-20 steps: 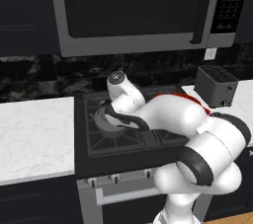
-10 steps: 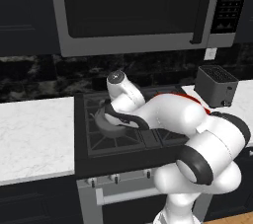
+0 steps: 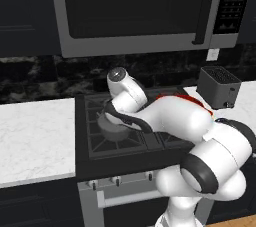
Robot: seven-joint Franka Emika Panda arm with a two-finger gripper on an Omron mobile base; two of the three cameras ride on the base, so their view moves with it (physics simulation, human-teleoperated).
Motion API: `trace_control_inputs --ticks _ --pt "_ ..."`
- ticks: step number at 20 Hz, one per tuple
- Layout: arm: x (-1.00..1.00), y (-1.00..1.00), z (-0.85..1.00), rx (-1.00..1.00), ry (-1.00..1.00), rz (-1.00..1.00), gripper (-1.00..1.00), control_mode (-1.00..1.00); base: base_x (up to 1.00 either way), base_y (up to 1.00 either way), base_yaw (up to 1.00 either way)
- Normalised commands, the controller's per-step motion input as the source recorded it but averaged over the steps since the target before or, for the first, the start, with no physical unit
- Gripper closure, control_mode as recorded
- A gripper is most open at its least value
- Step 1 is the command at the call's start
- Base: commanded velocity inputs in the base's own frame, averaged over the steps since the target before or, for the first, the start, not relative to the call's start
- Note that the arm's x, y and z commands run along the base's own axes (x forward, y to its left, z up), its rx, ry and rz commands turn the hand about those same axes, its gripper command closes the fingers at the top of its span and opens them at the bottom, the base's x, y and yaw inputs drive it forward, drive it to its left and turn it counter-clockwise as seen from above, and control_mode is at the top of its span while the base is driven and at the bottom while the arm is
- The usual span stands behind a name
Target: Pick the kettle from the counter and place it on a stove burner. Then turn the burner on.
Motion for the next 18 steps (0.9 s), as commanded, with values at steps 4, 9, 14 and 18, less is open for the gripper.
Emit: trace_control_inputs --ticks 4,9,14,18 --pt "-0.98 0.39 0.07 -0.08 -0.30 0.00 -1.00 -1.00 0.00 0.00 0.00" --pt "-1.00 0.75 0.07 -0.05 -0.47 0.00 -1.00 -1.00 0.00 0.00 0.00" --pt "-1.00 0.64 -0.35 0.07 -0.59 -0.06 -1.00 -1.00 0.00 0.00 0.00" --pt "-1.00 0.50 -0.94 0.23 -0.68 -0.16 -1.00 -1.00 0.00 0.00 0.00"
